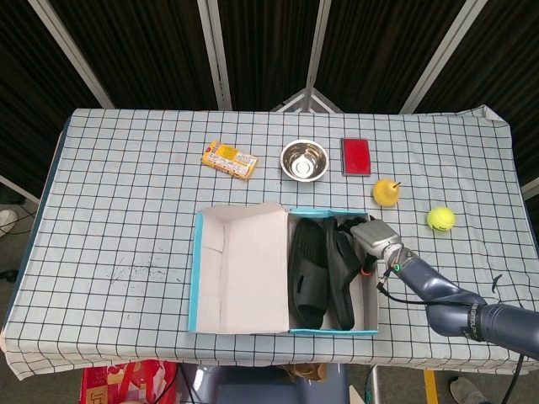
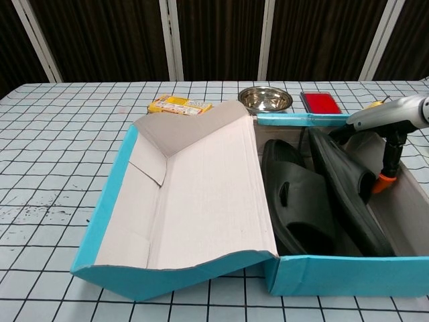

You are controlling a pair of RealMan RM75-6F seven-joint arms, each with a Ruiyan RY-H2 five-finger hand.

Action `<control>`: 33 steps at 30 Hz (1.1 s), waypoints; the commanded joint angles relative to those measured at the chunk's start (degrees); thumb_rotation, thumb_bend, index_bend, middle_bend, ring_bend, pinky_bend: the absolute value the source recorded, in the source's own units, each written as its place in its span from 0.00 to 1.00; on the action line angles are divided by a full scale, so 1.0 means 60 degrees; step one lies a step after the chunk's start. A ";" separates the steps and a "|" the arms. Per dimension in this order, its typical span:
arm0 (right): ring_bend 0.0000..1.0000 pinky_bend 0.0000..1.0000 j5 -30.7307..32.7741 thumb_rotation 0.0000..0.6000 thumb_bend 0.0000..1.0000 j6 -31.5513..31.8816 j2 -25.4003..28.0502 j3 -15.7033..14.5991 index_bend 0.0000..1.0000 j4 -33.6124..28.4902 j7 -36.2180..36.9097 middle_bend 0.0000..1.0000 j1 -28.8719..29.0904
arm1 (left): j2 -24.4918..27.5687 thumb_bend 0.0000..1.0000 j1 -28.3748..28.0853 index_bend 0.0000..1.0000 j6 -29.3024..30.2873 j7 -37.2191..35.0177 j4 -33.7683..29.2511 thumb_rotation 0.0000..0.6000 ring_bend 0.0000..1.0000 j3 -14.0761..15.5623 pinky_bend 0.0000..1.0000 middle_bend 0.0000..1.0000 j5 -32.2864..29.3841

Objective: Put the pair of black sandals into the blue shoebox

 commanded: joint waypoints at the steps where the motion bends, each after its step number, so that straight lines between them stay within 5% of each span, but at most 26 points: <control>1: 0.00 0.00 -0.0030 1.00 0.06 0.0090 -0.0022 -0.0056 0.15 -0.0052 -0.0107 0.11 0.0035 | 0.0005 0.50 0.0008 0.17 0.0008 -0.0022 -0.0001 1.00 0.00 -0.0006 0.09 0.03 -0.0009; 13: 0.00 0.00 0.0922 1.00 0.06 0.0061 0.0235 -0.0731 0.15 -0.0411 -0.1085 0.11 0.0828 | 0.0037 0.50 0.0014 0.17 -0.0031 -0.0093 -0.0003 1.00 0.00 0.0007 0.09 0.03 -0.0004; 21: 0.00 0.00 0.2887 1.00 0.06 -0.0620 0.0601 -0.1667 0.15 -0.0658 -0.1541 0.11 0.2201 | 0.0035 0.50 -0.0005 0.17 -0.0094 -0.0071 -0.0002 1.00 0.00 0.0014 0.09 0.03 -0.0039; 33: 0.00 0.00 0.4283 1.00 0.06 -0.0866 0.0973 -0.2820 0.15 -0.1050 -0.1403 0.11 0.3578 | 0.0054 0.50 0.0002 0.17 -0.0117 -0.0144 0.0006 1.00 0.00 0.0016 0.09 0.03 -0.0048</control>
